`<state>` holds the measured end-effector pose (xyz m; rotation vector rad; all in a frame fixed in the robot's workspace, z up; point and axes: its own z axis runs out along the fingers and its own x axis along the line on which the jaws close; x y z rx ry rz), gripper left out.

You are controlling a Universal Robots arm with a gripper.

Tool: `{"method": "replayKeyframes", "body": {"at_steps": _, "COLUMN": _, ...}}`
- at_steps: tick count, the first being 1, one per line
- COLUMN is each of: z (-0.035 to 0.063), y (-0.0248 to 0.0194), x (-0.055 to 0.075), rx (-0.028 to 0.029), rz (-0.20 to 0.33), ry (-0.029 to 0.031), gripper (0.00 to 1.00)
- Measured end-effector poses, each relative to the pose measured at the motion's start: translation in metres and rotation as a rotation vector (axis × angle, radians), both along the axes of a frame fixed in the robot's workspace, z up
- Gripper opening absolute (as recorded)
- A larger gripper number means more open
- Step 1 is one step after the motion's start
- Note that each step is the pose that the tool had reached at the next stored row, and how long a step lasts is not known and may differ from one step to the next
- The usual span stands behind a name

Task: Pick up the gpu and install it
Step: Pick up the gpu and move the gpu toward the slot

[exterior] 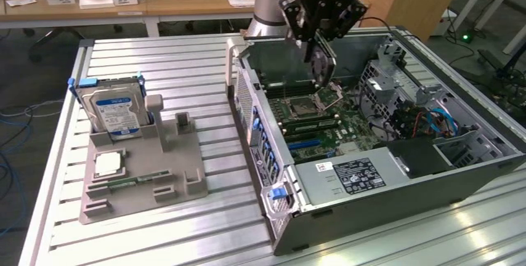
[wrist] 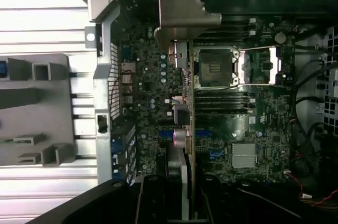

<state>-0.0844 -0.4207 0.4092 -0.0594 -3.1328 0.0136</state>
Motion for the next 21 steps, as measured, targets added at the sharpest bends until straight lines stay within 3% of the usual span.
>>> {"method": "replayKeyframes", "body": {"at_steps": 15, "z": -0.0018, "y": 0.0011, "x": 0.064, "rx": 0.0, "rz": 0.0, "ry": 0.0, "gripper": 0.28}}
{"method": "replayKeyframes", "body": {"at_steps": 21, "z": -0.0019, "y": 0.0012, "x": 0.07, "rx": -0.0001, "rz": 0.0, "ry": 0.0001, "gripper": 0.28}}
